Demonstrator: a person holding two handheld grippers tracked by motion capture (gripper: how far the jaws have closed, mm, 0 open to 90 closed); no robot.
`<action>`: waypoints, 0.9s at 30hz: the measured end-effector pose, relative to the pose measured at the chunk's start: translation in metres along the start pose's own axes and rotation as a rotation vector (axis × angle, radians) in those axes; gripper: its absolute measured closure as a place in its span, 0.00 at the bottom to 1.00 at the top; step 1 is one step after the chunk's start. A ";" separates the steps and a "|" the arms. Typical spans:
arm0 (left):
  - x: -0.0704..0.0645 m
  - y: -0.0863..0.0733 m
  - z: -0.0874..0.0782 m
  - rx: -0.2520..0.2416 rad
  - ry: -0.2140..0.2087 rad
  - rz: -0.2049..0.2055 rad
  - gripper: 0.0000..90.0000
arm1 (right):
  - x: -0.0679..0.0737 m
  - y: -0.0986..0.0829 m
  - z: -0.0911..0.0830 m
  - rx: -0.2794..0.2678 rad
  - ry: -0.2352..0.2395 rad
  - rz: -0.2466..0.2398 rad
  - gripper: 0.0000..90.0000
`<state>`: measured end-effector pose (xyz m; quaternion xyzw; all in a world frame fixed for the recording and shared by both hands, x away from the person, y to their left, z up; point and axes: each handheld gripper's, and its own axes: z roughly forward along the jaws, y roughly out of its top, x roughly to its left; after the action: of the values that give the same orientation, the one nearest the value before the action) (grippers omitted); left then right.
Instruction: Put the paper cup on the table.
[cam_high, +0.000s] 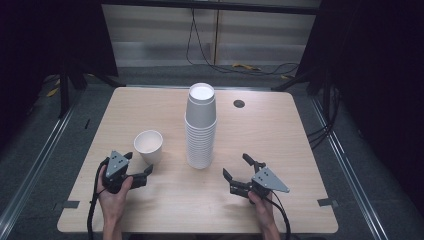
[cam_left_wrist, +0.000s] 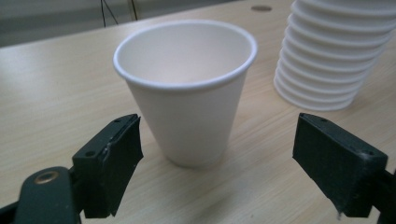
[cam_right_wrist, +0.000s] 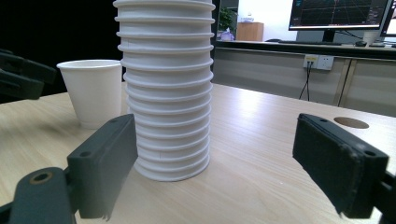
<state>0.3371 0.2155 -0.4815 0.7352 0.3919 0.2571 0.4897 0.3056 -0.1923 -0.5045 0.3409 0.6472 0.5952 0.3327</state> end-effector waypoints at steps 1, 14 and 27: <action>-0.003 0.000 -0.002 -0.013 -0.008 0.008 0.17 | 0.000 0.000 0.000 0.000 0.000 0.000 0.15; -0.035 -0.012 0.000 -0.129 -0.053 -0.028 0.17 | -0.001 0.000 0.000 -0.005 -0.002 0.002 0.15; -0.070 -0.019 0.019 -0.145 -0.071 -0.045 0.17 | 0.000 0.000 0.000 -0.005 -0.001 0.003 0.15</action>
<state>0.3063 0.1517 -0.5059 0.6975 0.3712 0.2472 0.5609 0.3057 -0.1928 -0.5047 0.3415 0.6451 0.5970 0.3329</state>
